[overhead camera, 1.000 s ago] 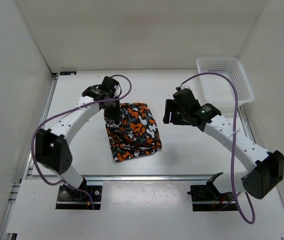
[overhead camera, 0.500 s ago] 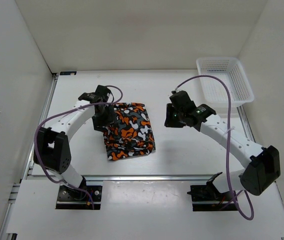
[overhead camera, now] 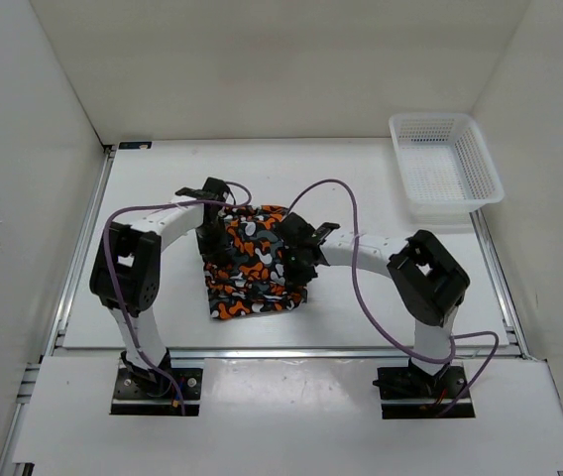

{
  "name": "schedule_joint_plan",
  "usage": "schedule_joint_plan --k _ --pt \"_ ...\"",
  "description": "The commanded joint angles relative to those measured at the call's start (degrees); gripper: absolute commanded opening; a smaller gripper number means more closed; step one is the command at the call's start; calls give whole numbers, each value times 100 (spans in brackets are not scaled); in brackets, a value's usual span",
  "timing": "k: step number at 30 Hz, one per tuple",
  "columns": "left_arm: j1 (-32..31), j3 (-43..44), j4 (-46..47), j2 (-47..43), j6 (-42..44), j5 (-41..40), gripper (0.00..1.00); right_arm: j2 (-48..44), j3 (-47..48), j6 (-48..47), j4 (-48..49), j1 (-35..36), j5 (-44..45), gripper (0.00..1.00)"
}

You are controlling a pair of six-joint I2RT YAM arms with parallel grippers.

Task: Fold and stack the shorts
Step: Fold the shorts

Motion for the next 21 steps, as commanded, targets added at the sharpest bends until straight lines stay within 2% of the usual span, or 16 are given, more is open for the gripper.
schedule_joint_plan --k 1,3,4,5,7,8,10,12,13,14,15,17,21 --pt "26 -11 146 -137 101 -134 10 -161 176 211 165 -21 71 0" --pt "26 42 146 -233 311 -134 10 -756 176 264 34 40 350 2" --pt "26 146 50 -321 364 -134 10 -978 263 264 -228 40 509 6" --pt "87 252 -203 -426 417 -134 10 -1197 351 264 -396 40 668 19" --pt "87 708 -512 -848 540 -134 19 -1830 614 264 -861 40 1071 41" --pt "87 901 -844 -997 619 -134 32 -2041 677 203 -994 40 1509 71" --pt "87 1525 -1154 -1428 699 -195 54 -2648 738 151 -1223 40 2055 73" --pt "87 2016 -1391 -1839 821 -195 81 -3287 739 202 -1601 40 2696 84" --pt "87 2124 -1514 -1990 822 -195 83 -3492 739 203 -1724 40 3335 90" --pt "148 2177 -1515 -2140 874 -195 92 -3859 739 377 -2056 40 3672 96" --pt "149 2177 -1463 -2489 953 -256 94 -4019 739 483 -2268 40 4014 100" --pt "149 1933 -1200 -3060 866 -536 94 -4414 739 851 -2907 40 4978 100" --pt "149 1291 -822 -3800 541 -1108 94 -4873 616 1483 -3885 -13 5818 100"
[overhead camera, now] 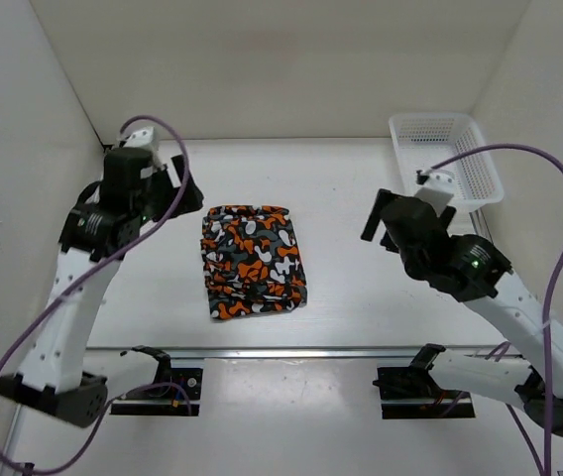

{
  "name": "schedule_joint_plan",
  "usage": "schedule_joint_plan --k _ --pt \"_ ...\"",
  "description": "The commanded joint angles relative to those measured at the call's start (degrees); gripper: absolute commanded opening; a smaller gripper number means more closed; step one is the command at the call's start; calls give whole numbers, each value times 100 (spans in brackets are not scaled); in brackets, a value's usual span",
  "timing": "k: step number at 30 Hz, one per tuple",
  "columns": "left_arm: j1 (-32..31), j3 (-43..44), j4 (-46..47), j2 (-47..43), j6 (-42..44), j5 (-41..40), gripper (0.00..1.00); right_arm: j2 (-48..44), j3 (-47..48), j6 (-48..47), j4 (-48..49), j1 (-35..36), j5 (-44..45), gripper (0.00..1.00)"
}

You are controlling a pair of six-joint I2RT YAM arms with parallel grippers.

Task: Fold and stack the shorts
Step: Fold the shorts

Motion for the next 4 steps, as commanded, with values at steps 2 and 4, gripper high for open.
schedule_joint_plan --k 2,4 --pt "37 -715 107 -649 -459 -769 94 -281 -90 966 -1636 -4 1661 100" --pt "37 -943 179 -1035 -678 -909 94 -352 -231 1028 -1831 -4 1662 100"
